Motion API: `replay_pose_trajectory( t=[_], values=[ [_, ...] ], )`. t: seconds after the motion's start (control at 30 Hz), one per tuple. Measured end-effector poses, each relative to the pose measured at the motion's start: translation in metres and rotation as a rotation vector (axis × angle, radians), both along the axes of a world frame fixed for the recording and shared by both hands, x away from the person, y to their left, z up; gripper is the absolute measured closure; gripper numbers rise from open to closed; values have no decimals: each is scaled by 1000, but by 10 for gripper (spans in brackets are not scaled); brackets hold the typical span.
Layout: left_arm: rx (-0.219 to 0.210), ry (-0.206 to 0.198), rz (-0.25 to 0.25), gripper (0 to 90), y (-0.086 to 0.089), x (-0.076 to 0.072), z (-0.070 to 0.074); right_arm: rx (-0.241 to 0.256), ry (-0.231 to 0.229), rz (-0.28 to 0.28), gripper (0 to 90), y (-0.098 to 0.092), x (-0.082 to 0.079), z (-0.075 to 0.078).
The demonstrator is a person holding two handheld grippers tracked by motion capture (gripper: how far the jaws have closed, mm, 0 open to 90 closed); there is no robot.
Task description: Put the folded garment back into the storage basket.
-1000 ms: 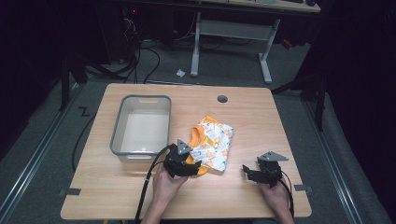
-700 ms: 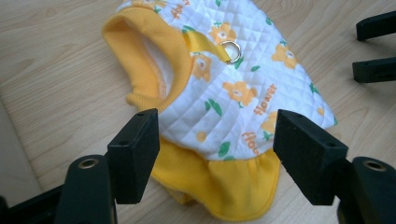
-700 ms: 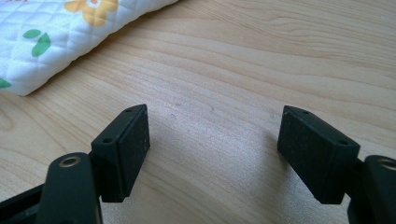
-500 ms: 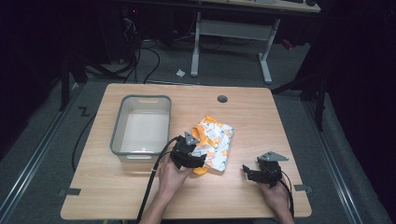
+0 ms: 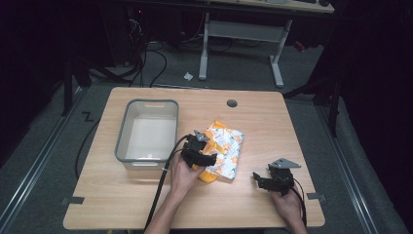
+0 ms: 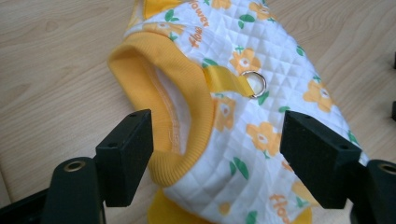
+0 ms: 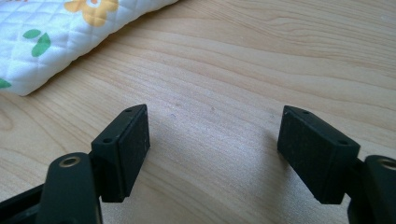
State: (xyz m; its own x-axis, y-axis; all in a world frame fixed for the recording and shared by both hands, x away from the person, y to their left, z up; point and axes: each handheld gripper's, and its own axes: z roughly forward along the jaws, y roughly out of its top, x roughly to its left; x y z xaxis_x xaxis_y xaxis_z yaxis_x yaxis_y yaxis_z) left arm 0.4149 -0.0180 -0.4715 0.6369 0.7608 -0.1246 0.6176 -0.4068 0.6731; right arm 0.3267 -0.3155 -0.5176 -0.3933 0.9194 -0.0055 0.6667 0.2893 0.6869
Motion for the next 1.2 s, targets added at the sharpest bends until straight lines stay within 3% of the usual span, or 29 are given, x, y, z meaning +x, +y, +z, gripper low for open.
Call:
replay_pose_trajectory(
  t=[0.13, 0.23, 0.67, 0.73, 0.77, 0.9, 0.93, 1.0, 1.07, 1.2],
  values=[
    [-17, -1, 20, 250, -2, 7, -4, 0, 1, 0, 253, 0, 0, 0],
    [0, 14, 44, 249, -2, 18, -16, 0, 0, 0, 253, 0, 0, 0],
    [34, 89, 66, 249, -8, 31, -38, 0, 0, 0, 253, 0, 0, 0],
    [48, 86, 55, 249, -10, 32, -40, 0, 0, 0, 253, 0, 0, 0],
    [64, 64, 46, 258, -12, 30, -41, 0, 1, 1, 253, 0, 0, 0],
    [52, 55, 32, 412, -14, 28, -40, 0, 1, 1, 253, 0, 0, 0],
    [52, 53, 24, 412, -16, 28, -40, 0, 1, 1, 253, 0, 0, 0],
    [45, 75, 2, 549, -19, 27, -37, -1, 1, 2, 253, 0, 0, 0],
    [45, 83, -16, 627, -20, 28, -36, -1, 1, 2, 253, 0, 0, 0],
    [28, 88, -15, 709, -21, 25, -36, -1, 2, 2, 253, 0, 0, 0]
  ],
)
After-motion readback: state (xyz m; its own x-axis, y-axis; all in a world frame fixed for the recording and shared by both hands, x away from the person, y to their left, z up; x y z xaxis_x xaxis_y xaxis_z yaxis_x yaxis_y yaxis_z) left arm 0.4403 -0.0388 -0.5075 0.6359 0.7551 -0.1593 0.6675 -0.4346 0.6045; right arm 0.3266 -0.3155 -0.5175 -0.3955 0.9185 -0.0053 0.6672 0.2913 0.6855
